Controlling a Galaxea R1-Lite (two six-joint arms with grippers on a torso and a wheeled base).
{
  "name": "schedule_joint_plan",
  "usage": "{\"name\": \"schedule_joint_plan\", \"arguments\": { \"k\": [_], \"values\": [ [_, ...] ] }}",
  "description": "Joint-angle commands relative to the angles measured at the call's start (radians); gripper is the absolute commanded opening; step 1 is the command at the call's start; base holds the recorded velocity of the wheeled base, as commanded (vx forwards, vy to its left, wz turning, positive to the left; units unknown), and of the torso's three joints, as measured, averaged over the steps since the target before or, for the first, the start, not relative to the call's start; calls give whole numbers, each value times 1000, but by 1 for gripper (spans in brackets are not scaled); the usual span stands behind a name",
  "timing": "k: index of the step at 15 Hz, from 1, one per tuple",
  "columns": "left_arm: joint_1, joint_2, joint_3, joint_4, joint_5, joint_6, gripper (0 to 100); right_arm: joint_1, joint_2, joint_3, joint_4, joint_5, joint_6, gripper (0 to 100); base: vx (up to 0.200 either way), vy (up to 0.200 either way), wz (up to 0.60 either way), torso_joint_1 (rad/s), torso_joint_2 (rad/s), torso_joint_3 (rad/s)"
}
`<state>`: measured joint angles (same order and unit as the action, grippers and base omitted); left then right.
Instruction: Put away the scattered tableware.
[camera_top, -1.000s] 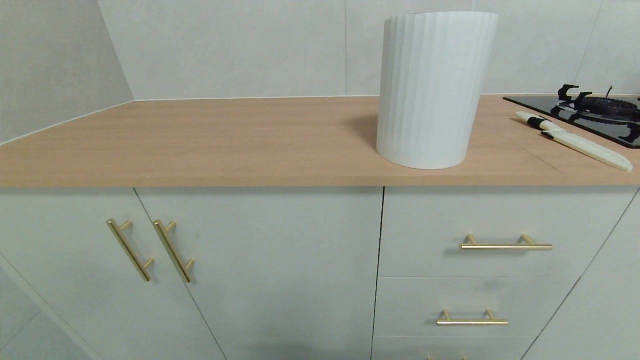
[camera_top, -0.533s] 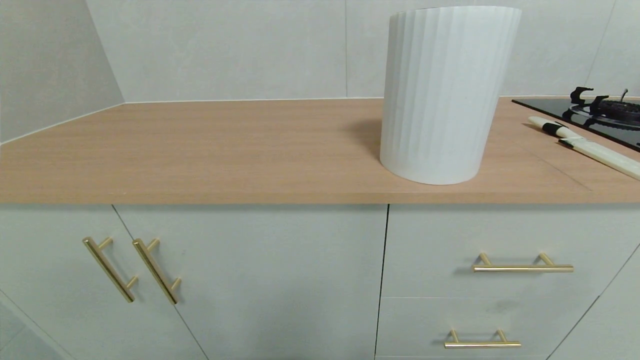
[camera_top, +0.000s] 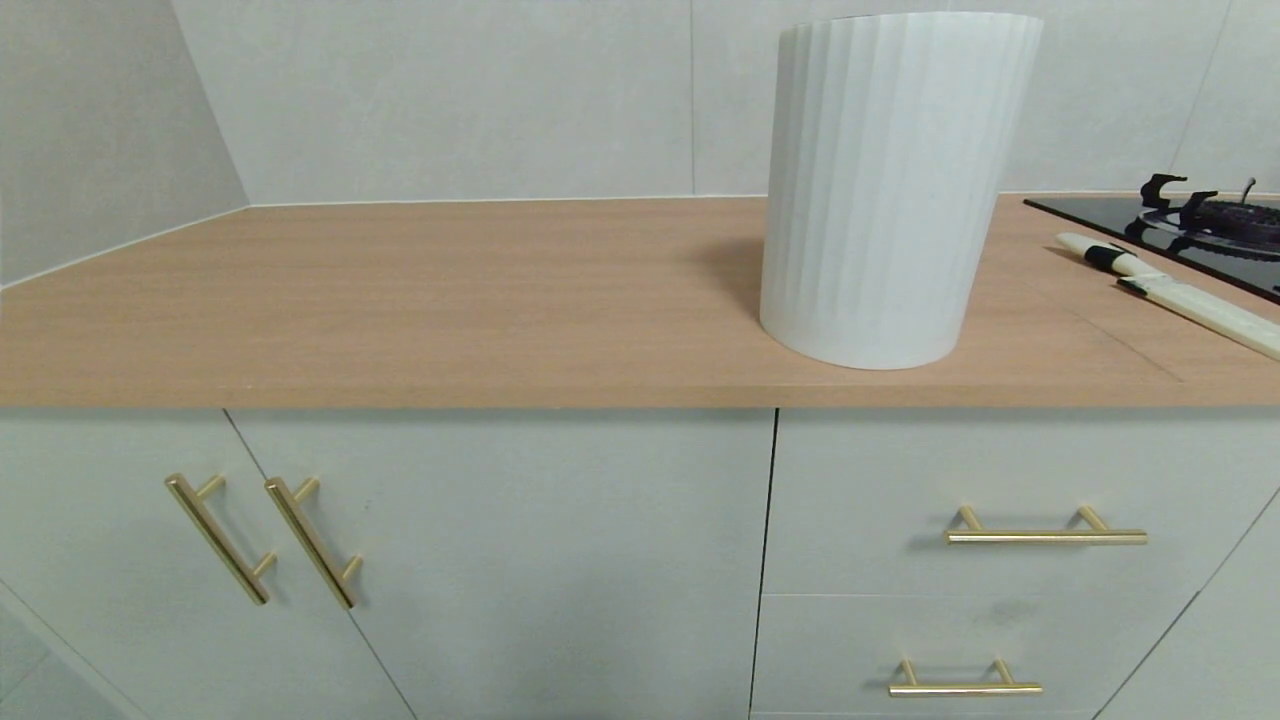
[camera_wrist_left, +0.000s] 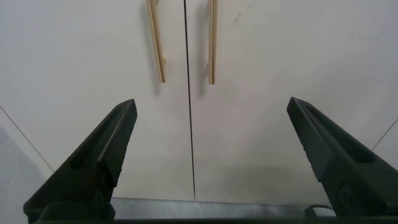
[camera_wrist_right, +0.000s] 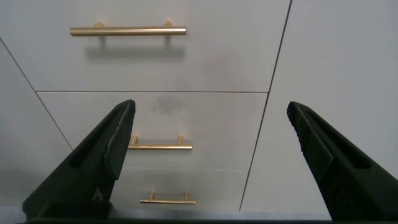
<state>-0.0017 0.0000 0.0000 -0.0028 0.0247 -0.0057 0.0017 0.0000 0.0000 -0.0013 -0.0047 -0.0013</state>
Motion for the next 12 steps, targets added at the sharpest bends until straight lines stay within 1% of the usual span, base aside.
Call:
{"name": "schedule_joint_plan", "arguments": {
  "k": [1,12],
  "values": [
    [0,2,0,0,0,0,100,0,2,0,0,0,0,100,0,0,0,0,0,0],
    [0,2,0,0,0,0,100,0,0,0,0,0,0,100,0,0,0,0,0,0]
  ]
}}
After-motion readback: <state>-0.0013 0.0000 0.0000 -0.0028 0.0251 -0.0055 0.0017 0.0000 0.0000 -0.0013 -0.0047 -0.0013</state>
